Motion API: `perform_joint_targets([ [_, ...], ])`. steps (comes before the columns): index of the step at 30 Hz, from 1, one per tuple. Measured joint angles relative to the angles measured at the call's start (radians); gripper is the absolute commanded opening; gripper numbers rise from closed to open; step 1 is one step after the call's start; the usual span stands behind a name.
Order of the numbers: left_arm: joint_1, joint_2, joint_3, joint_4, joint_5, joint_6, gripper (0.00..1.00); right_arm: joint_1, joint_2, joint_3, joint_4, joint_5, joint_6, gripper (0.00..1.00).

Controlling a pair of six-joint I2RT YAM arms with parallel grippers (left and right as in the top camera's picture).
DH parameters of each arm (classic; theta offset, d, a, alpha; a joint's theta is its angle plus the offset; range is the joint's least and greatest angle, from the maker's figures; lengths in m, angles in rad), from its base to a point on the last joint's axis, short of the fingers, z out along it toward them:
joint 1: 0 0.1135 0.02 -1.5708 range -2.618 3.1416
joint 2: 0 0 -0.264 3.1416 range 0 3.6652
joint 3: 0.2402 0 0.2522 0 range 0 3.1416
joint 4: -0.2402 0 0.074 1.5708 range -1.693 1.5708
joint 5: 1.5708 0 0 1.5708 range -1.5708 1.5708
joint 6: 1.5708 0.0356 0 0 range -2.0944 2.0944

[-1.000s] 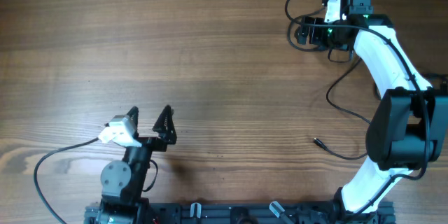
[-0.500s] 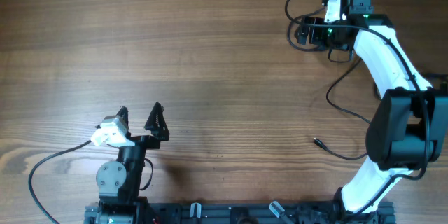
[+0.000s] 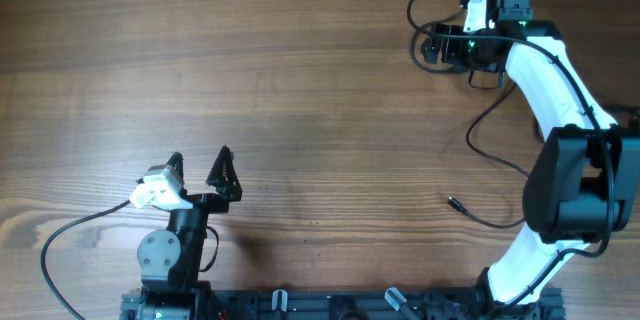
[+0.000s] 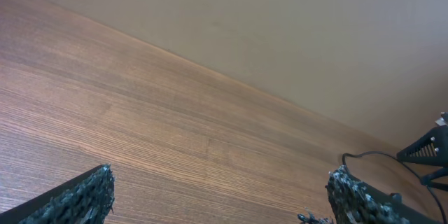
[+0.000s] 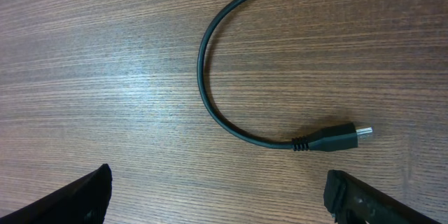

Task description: Untangle cables

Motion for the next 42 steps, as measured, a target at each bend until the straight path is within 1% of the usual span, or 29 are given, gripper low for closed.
perform_joint_targets([
  [29, 0.000, 0.000, 0.000, 0.000, 0.000, 0.003, 1.00, 0.005, -0.017, -0.001, 0.000, 0.000, 0.000, 1.00],
  [33, 0.000, 0.000, 0.000, 0.000, 0.000, 0.003, 1.00, 0.035, -0.109, -0.002, 0.000, 0.000, 0.000, 1.00],
  [39, 0.000, 0.000, 0.000, 0.000, 0.000, 0.003, 1.00, 0.114, -0.353, -0.002, 0.000, -0.001, 0.000, 1.00],
  [42, 0.000, 0.000, 0.000, 0.000, 0.000, 0.003, 1.00, 0.131, -0.474, -0.002, 0.000, -0.003, 0.000, 1.00],
])
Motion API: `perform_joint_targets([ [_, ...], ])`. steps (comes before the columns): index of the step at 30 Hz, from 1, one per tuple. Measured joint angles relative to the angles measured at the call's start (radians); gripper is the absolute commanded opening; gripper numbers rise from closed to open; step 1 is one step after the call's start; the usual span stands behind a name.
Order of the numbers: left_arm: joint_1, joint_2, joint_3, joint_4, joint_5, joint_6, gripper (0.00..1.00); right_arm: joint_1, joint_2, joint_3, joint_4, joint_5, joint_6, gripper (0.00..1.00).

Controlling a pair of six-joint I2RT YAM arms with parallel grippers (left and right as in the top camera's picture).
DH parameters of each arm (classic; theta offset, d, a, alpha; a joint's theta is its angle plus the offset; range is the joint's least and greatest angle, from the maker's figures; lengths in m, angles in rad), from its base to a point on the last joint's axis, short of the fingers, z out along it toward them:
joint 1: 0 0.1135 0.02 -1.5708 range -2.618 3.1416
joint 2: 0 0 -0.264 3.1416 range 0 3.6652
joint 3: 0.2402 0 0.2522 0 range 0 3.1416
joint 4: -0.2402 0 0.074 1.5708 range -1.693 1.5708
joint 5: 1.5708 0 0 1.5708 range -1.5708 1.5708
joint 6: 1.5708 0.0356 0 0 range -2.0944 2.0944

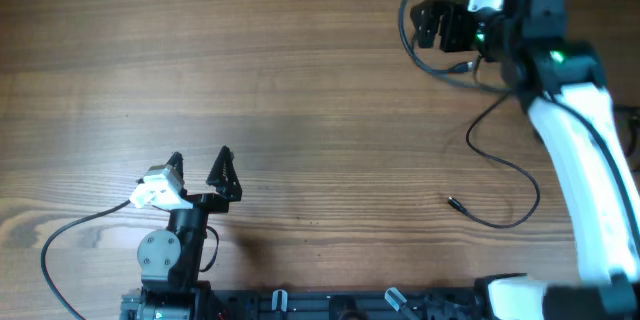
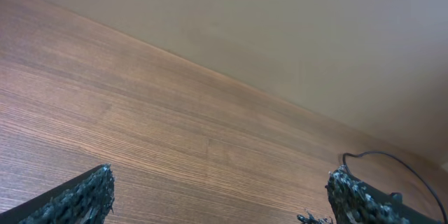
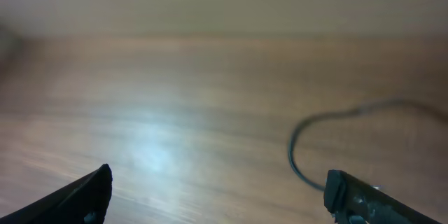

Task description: Untangle cables

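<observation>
A thin black cable (image 1: 497,105) lies at the right of the table. It loops near the far edge, winds toward the front and ends in a small plug (image 1: 452,201). My right gripper (image 1: 428,26) hangs open over the far loop with nothing between its fingers. The right wrist view is blurred and shows a curve of the cable (image 3: 299,155) ahead of the open right gripper (image 3: 217,185). My left gripper (image 1: 200,168) stands open at the front left, far from the cable. In the left wrist view, the left gripper (image 2: 220,189) is empty and the cable (image 2: 381,157) shows far off at the right.
The wooden table (image 1: 300,80) stretches between the two arms. A grey lead (image 1: 60,240) runs from the left arm's base at the front left. The right arm's white links (image 1: 580,150) stand over the table's right side.
My right arm has risen and tipped its wrist up: its camera looked straight down at a cable end with a plug, and now looks across the table, blurred. The left arm has not moved.
</observation>
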Motion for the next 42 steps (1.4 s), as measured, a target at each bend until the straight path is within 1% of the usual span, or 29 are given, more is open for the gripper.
perform_joint_targets([
  [7, 0.000, 0.000, 0.000, 0.000, 0.000, 0.000, 1.00, 0.000, -0.270, 0.000, 0.000, -0.001, 0.000, 1.00],
  [14, 0.000, 0.000, 0.000, 0.000, 0.000, 0.000, 1.00, 0.000, -0.425, 0.000, -0.030, -0.001, 0.000, 1.00],
  [18, 0.000, 0.000, 0.000, 0.000, 0.000, 0.000, 1.00, 0.000, -0.457, 0.000, -0.066, -0.001, 0.000, 1.00],
  [22, 0.000, 0.000, 0.000, 0.000, 0.000, 0.000, 1.00, 0.000, -0.460, 0.000, -0.141, -0.001, 0.000, 1.00],
  [32, 0.001, 0.000, 0.000, 0.000, 0.000, 0.000, 1.00, 0.000, -0.454, 0.000, -0.412, -0.001, 0.000, 1.00],
  [36, 0.001, 0.000, 0.000, 0.000, 0.000, 0.000, 1.00, 0.000, -0.462, -0.037, -0.418, -0.001, 0.000, 1.00],
  [42, 0.001, 0.000, 0.000, 0.000, 0.000, 0.000, 1.00, 0.000, -0.499, -0.198, -0.420, -0.001, 0.000, 1.00],
])
